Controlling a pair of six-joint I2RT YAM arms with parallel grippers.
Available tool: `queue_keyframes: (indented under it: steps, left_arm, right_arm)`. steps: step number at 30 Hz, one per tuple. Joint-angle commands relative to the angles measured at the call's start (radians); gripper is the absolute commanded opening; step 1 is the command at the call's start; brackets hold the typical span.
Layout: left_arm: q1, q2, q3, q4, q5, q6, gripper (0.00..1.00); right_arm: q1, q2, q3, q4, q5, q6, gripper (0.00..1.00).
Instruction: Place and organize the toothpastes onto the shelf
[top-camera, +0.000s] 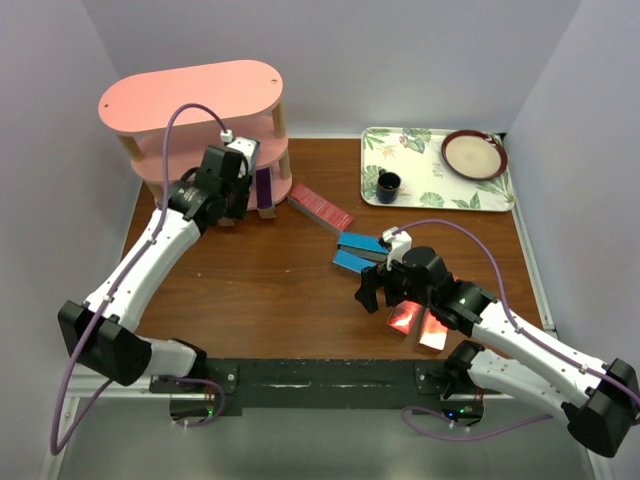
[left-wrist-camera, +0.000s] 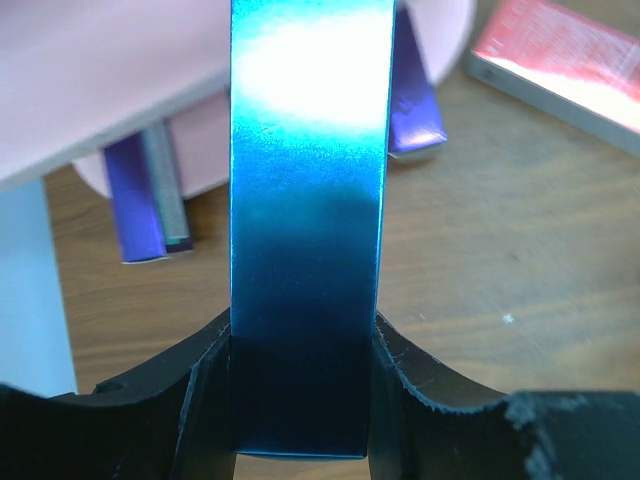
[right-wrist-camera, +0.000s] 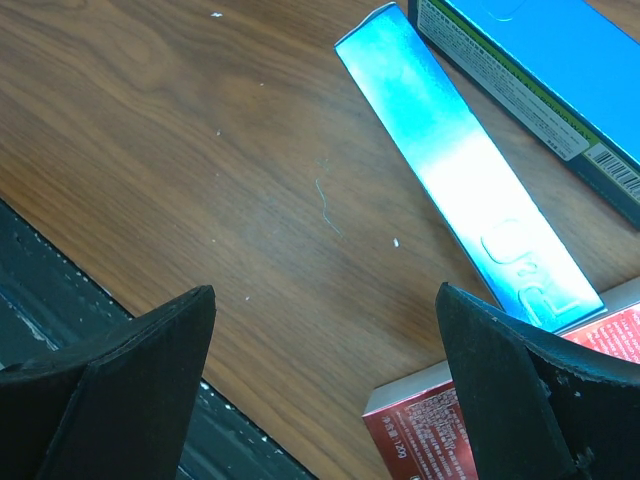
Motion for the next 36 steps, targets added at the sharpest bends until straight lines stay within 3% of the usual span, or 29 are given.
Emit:
queue_keyframes:
  steps: [1,20,30,36]
  left_arm:
    - [0.077,-0.006,0.086,0.054,-0.029,-0.019,0.00]
    - [0.430,0.000,-0.057,0.316,0.094,-0.010,0.05]
    - [0.473,0.031,-0.034,0.389,0.083,0.027,0.12]
    - [0.487,0.088,0.014,0.378,0.083,0.036,0.22]
  right_arm:
    - [0.005,-0.003,0.034,-0.010,0.012,-0.019,0.97]
    - [0.005,0.020,0.023,-0.004,0.011,-0.019,0.97]
    - [0.005,0.028,0.027,-0.010,0.011,-0.016,0.97]
    - [0.005,0.037,0.029,-0.010,0.011,-0.013,0.97]
